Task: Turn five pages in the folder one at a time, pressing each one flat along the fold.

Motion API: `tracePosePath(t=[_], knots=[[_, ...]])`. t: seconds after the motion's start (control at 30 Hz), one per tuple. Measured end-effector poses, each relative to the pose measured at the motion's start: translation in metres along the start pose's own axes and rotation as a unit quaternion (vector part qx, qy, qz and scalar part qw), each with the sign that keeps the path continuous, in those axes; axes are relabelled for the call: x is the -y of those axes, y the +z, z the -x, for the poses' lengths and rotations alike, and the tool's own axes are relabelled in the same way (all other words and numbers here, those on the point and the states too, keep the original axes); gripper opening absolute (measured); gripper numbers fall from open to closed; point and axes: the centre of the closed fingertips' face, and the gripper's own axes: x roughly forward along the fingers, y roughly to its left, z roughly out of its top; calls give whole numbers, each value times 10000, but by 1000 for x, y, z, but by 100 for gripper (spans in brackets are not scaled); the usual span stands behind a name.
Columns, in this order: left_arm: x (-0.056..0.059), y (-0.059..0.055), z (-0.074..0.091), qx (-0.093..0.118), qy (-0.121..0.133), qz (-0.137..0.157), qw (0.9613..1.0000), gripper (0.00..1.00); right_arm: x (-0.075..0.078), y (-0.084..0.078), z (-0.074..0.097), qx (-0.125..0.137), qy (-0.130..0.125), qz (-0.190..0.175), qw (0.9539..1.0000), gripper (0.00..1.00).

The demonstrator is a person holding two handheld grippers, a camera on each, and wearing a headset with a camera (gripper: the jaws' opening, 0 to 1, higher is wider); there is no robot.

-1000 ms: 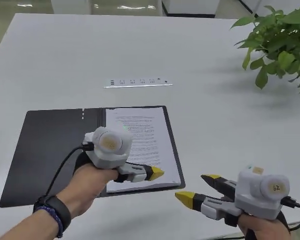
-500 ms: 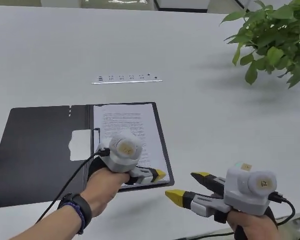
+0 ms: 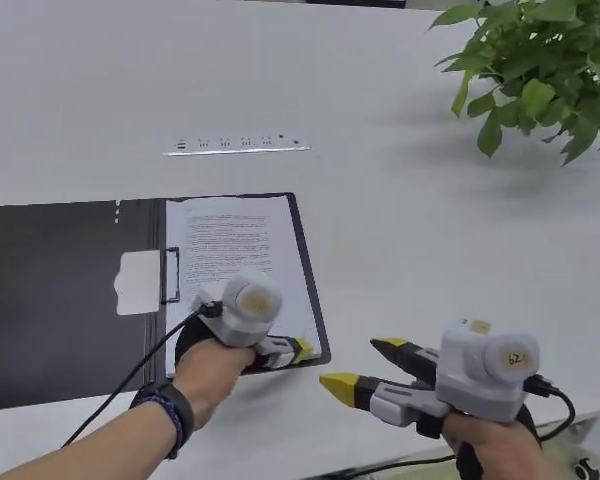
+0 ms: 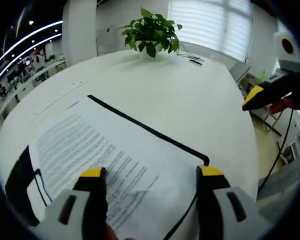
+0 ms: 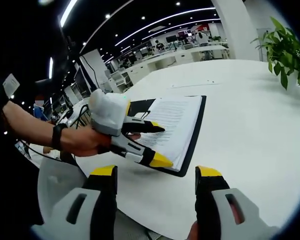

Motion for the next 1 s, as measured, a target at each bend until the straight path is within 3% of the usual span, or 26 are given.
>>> tracePosePath(t=[0.07, 0.17, 0.37, 0.5, 0.63, 0.83, 1.0], knots=[[1, 2, 1, 87, -62, 221, 9997, 73, 2, 1, -1, 17, 9, -35, 10000, 62], [0, 1, 2, 118, -76, 134, 9998, 72, 3, 1, -3, 12, 21, -42, 10000, 61], [-6, 3, 5, 207, -159, 281, 9993, 67, 7, 3, -13, 16, 84, -76, 9999, 60], [-6, 3, 5, 238, -172, 326, 9990, 64, 12, 14, -21, 254, 126, -326, 9991, 58], [-9, 3, 7, 322, -164, 489, 9981, 61, 22, 25, -35, 458, 132, -569, 9972, 56], [-9, 2, 9, 382, -173, 550, 9976, 58, 31, 39, -62, 568, 235, -806, 9948, 51], [-9, 2, 11, 417, -197, 640, 9969, 56, 37, 44, -91, 609, 365, -1196, 9903, 48]])
